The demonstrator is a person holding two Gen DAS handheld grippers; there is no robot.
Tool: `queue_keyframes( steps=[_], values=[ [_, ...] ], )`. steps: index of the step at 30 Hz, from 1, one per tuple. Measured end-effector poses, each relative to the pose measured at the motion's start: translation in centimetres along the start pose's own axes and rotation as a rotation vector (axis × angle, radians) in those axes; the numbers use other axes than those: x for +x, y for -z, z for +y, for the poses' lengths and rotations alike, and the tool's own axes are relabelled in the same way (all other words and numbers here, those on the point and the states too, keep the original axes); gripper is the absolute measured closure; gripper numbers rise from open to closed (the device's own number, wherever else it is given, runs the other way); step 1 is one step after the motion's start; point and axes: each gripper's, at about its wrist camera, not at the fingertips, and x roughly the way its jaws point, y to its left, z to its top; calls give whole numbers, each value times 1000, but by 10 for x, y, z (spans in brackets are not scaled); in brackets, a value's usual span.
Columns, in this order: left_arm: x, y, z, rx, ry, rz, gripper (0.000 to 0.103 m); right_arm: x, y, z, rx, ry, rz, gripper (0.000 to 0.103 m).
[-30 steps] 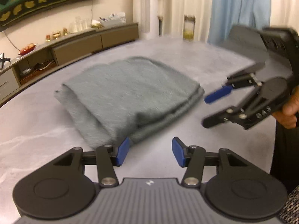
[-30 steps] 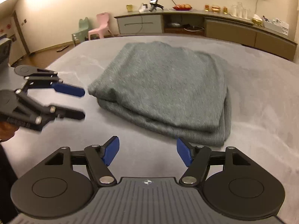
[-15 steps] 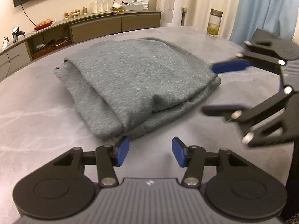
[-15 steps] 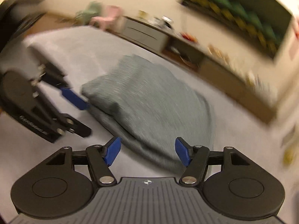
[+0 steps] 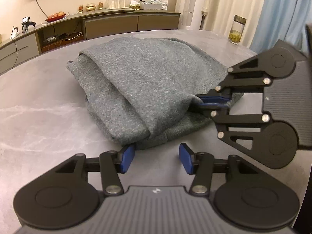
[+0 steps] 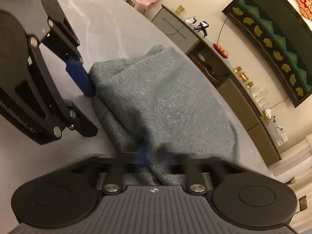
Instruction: Fold clothes
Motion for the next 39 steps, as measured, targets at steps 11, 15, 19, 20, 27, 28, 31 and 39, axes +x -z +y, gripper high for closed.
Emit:
queue_keyframes(
  steps=[11,15,19,20,27,28,31,39],
  values=[
    [-45,-9,7,23,15,-81,52,-41,16,10,83,-85,-51,93],
    [-87,-12,18,-23,67,-237,52,-67,35,-44,407,-80,-117,93],
    [-40,-16,10,-96,37,-147,52,-29,83,-82,729,-104,15,93],
    [-23,-14,10,-112,2,-100,52,-28,92,-88,789,-116,23,92],
    [-31,-10,13,-180,-22,-105,44,-63,93,-92,827,-36,62,22],
    [-41,-10,8,-171,-13,-122,37,-70,91,-89,826,-31,53,9],
    [-61,-7,-14,-134,-23,-165,1,-89,86,-78,823,-25,39,1],
    [-42,1,-36,-151,-138,-54,0,-105,72,-31,824,-29,118,1]
  ],
)
